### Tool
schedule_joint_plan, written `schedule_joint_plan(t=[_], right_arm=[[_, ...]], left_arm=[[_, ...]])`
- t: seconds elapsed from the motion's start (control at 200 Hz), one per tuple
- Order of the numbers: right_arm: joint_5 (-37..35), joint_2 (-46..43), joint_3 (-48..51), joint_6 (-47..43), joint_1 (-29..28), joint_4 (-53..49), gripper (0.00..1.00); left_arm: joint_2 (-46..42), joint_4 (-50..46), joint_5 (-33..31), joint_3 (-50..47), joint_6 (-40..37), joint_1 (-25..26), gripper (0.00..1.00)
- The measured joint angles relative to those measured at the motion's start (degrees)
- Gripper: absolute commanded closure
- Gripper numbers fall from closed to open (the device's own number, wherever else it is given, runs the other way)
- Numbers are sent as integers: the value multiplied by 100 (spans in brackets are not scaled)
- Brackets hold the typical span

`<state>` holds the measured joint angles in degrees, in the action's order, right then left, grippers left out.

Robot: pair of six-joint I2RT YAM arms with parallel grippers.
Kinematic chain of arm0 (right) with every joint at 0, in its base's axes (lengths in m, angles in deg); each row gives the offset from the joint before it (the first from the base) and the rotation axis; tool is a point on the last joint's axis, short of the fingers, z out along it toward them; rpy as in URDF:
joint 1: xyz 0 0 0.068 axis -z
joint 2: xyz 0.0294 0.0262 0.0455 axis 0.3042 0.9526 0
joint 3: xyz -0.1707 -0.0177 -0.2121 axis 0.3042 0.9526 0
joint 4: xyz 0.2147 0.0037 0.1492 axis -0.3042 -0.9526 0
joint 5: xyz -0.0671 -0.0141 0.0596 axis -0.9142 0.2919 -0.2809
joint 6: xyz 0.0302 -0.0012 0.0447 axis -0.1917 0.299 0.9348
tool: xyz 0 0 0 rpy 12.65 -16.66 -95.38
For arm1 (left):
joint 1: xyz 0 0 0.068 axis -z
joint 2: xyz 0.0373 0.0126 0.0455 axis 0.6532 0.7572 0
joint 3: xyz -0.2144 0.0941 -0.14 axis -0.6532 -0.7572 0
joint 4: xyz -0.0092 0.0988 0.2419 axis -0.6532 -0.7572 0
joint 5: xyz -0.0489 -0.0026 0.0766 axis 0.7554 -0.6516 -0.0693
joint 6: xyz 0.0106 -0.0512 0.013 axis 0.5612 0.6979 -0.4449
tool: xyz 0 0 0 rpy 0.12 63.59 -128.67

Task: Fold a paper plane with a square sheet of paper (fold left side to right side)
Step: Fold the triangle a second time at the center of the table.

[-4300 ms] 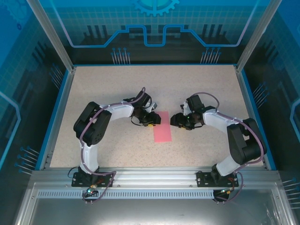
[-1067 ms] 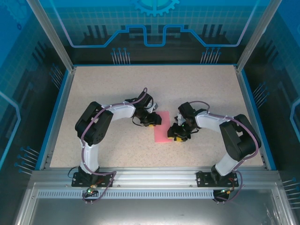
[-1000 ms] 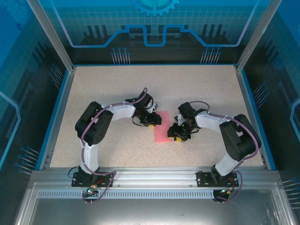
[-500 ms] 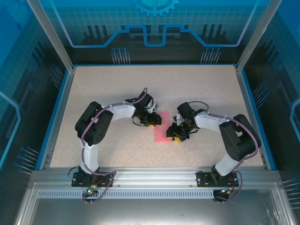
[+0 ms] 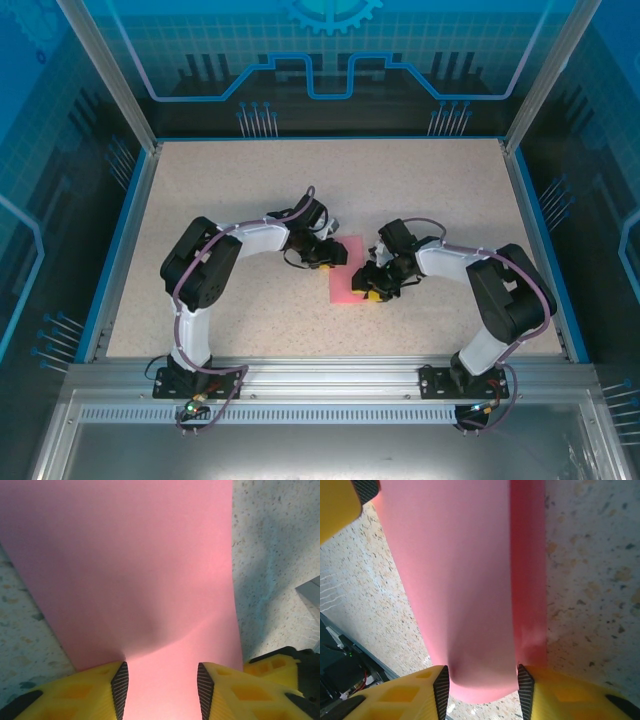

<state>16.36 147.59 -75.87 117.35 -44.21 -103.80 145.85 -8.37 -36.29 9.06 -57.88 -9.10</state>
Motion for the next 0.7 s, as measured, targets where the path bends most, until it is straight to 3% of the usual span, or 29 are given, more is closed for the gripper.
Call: schedule_joint_plan(t=[0.34,0.7], right_arm=[[212,35,20,-37,212,315,54],[420,448,-560,-514,483,238,54]], left_arm=[[-973,98,68,-111,-66,-170,48],[-2732,518,-175,-1440,-516,-247,45]])
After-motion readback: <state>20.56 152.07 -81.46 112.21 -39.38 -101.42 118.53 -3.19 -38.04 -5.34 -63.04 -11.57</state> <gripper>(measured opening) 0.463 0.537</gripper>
